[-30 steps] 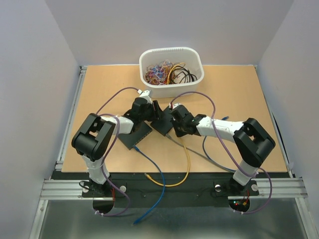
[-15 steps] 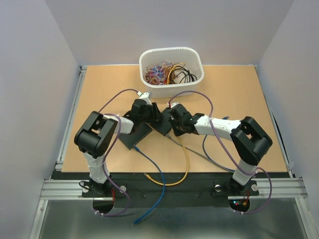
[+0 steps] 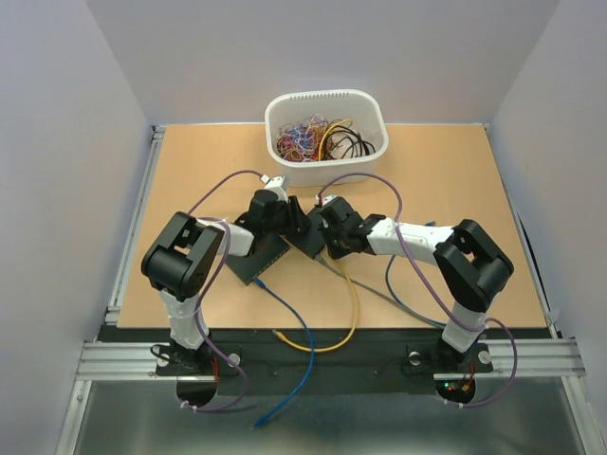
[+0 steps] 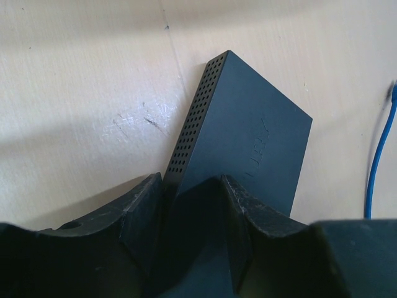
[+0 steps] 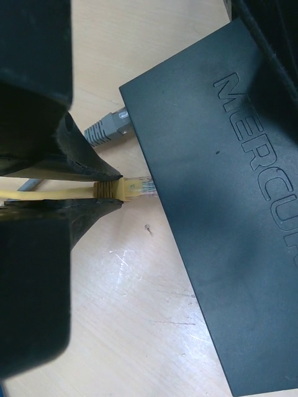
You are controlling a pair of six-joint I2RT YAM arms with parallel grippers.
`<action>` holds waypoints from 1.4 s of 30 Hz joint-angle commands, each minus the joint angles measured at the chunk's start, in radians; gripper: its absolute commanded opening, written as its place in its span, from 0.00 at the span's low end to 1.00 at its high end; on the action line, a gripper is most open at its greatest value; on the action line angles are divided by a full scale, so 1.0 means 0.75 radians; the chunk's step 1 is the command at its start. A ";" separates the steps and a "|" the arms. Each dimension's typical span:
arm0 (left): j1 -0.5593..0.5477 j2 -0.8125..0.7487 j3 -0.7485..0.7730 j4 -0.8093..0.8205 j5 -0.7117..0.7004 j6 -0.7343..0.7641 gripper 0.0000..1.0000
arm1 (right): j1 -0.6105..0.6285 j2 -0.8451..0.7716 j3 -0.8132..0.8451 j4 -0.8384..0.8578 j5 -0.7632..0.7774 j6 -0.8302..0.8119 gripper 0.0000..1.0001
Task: Insert the plug into the switch port
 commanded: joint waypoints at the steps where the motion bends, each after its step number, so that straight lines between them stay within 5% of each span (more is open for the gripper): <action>1: 0.000 0.009 -0.024 0.022 0.035 0.021 0.52 | 0.005 0.008 0.057 0.066 -0.020 0.003 0.00; 42: -0.111 0.064 0.014 0.049 0.243 0.140 0.52 | 0.009 -0.240 -0.315 0.604 0.014 -0.325 0.00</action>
